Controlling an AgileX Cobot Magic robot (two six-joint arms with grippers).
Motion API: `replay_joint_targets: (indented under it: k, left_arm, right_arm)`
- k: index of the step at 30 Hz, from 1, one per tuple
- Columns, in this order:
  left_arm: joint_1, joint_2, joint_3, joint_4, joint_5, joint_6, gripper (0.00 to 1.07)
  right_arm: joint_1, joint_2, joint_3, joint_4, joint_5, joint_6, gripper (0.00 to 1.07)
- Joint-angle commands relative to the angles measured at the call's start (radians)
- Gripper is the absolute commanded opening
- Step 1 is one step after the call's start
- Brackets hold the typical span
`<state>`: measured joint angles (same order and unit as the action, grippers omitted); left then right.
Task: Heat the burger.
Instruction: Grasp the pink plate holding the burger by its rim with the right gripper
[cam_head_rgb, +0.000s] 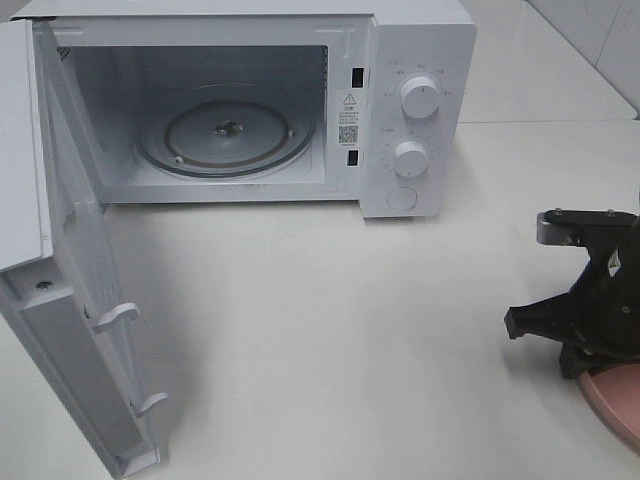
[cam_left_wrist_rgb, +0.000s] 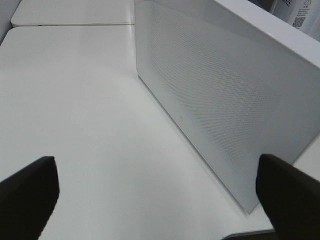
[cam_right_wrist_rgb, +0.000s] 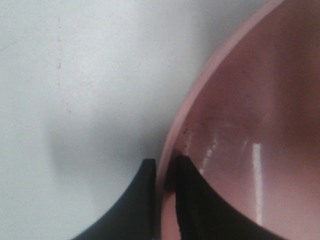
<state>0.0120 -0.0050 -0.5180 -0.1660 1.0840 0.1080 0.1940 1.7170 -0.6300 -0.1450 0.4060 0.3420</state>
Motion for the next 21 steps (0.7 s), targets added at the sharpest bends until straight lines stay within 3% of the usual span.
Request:
replay_joint_targets:
  k: [1, 10, 16, 21]
  left_arm:
    - [-0.004, -0.017, 0.003, -0.005, -0.015, -0.003, 1.00]
    - [-0.004, -0.017, 0.003, -0.005, -0.015, -0.003, 1.00]
    - [-0.004, -0.017, 0.003, -0.005, -0.015, -0.003, 1.00]
    - [-0.004, -0.017, 0.003, -0.005, -0.015, -0.003, 1.00]
  right_arm:
    - [-0.002, 0.021, 0.017, 0.007, 0.000, 0.021, 0.00]
    - [0.003, -0.004, 0.017, -0.027, 0.027, 0.070, 0.00]
    - [0.090, -0.032, 0.017, -0.187, 0.086, 0.224, 0.00]
    - [0.134, -0.033, 0.017, -0.211, 0.111, 0.241, 0.00]
